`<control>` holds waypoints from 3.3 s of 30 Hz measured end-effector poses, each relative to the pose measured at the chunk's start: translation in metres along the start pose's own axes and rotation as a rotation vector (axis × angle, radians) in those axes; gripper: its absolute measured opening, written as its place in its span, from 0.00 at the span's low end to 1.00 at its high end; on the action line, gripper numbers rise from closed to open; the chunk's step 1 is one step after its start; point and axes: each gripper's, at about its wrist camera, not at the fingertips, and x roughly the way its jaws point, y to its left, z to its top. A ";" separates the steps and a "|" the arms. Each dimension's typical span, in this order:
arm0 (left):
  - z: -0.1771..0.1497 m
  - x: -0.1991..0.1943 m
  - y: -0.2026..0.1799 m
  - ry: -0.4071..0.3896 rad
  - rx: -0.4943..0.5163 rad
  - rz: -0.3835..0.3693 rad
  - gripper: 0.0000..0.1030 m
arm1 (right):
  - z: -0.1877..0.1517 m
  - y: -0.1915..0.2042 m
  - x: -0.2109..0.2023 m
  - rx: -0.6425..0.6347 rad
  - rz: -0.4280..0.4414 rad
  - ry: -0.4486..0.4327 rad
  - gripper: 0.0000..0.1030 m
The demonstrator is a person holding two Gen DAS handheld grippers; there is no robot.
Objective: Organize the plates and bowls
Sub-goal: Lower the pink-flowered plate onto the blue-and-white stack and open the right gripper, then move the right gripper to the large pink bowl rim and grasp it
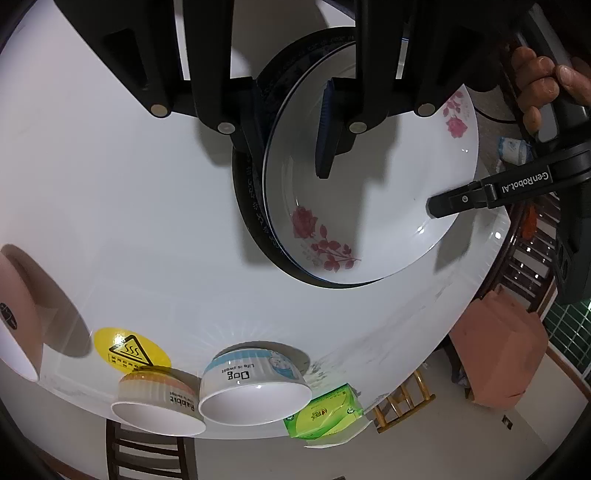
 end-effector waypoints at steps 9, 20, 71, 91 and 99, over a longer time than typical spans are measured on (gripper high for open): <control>-0.001 0.001 -0.005 -0.007 0.015 0.022 0.17 | 0.001 0.004 -0.001 -0.014 -0.019 0.009 0.28; 0.002 0.000 -0.006 -0.014 0.012 0.034 0.22 | 0.001 0.008 -0.005 -0.035 -0.046 0.017 0.36; 0.017 0.023 -0.236 0.027 0.114 -0.333 0.40 | -0.033 -0.256 -0.152 0.528 -0.138 -0.334 0.41; 0.047 0.076 -0.334 0.036 0.124 -0.332 0.40 | 0.036 -0.323 -0.136 0.591 -0.167 -0.341 0.41; 0.044 0.094 -0.342 0.074 0.130 -0.301 0.38 | 0.044 -0.330 -0.121 0.593 -0.164 -0.306 0.30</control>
